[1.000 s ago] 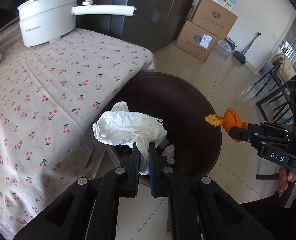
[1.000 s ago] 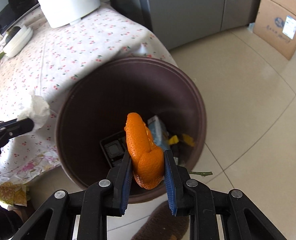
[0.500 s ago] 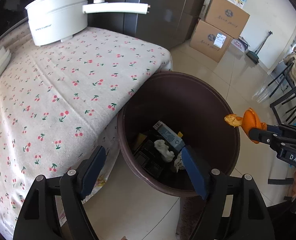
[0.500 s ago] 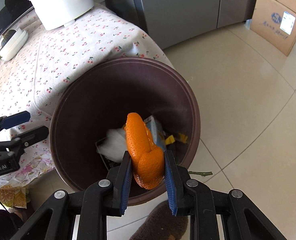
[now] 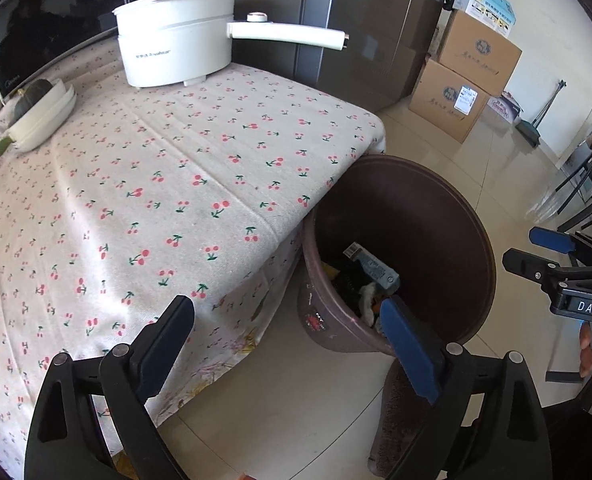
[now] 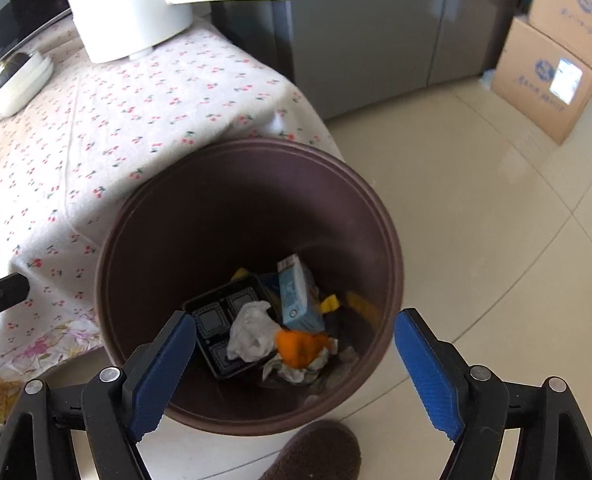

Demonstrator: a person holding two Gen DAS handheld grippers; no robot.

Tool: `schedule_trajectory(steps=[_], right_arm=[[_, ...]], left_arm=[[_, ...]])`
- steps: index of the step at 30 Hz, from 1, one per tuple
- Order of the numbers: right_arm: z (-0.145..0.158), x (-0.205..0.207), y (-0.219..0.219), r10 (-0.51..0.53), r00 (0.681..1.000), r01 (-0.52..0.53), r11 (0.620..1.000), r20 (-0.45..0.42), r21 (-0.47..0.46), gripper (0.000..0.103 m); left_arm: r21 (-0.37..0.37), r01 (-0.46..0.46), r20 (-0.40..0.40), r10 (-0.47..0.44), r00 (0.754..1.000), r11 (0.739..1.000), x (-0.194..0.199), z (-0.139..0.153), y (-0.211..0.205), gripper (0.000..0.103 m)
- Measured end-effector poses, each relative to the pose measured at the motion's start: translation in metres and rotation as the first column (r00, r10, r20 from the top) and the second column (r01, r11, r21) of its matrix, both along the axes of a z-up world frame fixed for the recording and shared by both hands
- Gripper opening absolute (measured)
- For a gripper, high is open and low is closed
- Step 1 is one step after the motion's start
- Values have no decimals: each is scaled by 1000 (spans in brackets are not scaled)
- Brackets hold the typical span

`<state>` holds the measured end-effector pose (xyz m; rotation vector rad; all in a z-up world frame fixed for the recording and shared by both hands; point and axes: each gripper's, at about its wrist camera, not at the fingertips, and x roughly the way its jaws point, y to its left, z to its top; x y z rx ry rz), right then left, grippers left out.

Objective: Collect trash

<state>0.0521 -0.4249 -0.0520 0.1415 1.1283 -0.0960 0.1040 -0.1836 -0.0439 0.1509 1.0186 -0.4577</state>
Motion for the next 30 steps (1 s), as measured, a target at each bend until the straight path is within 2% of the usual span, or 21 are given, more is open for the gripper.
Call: schedule_trajectory(steps=[8, 15, 21, 24, 30], right_arm=[[7, -6, 25, 33, 999, -33, 999, 9, 8, 86], [33, -28, 53, 48, 993, -47, 999, 105, -6, 87], [59, -59, 86, 63, 967, -50, 997, 246, -56, 90], [66, -70, 101, 66, 951, -52, 997, 301, -57, 93], [71, -80, 129, 115, 924, -67, 987, 364, -144, 95]], left_arm=[[-15, -64, 18, 64, 998, 998, -17, 15, 37, 97], [-10, -148, 96, 149, 984, 989, -48, 33, 70, 98], [-14, -296, 180, 294, 939, 955, -79, 41, 99, 98], [-18, -319, 225, 315, 922, 948, -92, 43, 106, 98], [-37, -339, 301, 334, 893, 940, -112, 50, 116, 98]])
